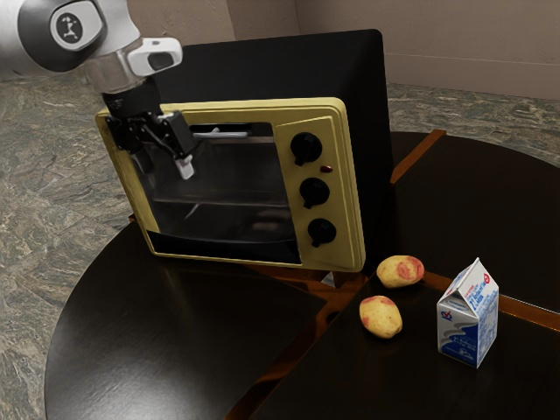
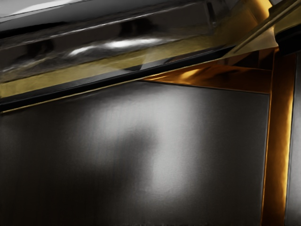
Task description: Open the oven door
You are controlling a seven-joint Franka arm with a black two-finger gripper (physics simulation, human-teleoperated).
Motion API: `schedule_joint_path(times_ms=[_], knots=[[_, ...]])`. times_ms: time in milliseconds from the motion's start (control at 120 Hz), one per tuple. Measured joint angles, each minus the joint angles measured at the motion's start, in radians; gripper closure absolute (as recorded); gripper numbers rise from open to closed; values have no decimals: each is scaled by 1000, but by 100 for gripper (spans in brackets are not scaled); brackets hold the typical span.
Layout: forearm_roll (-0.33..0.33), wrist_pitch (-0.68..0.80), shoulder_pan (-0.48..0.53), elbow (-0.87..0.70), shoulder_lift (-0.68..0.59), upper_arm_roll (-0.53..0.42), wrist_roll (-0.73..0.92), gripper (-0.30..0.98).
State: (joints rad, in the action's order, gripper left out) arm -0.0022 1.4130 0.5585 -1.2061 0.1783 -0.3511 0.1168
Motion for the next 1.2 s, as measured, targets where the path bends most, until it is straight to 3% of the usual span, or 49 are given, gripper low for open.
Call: schedule_joint_path(times_ms=[133,217,317,350,425,500,733,883,1067,1200], knots=[[13,-5,2,8,-4,-7,13,0],[-11,-20,56,181,-90,1,164,0],[112,-31,70,193,-154,-86,378,0],[102,11,42,31,-273,-32,436,0],[-32,201,12,-493,-614,182,586,0],[-120,352,11,-700,-759,284,717,0],[-88,576,10,-677,-659,192,936,0],[-84,597,11,-651,-649,178,1033,0],[-85,607,9,-553,-483,132,1116,0],[-84,610,6,-531,-436,94,1159,0]])
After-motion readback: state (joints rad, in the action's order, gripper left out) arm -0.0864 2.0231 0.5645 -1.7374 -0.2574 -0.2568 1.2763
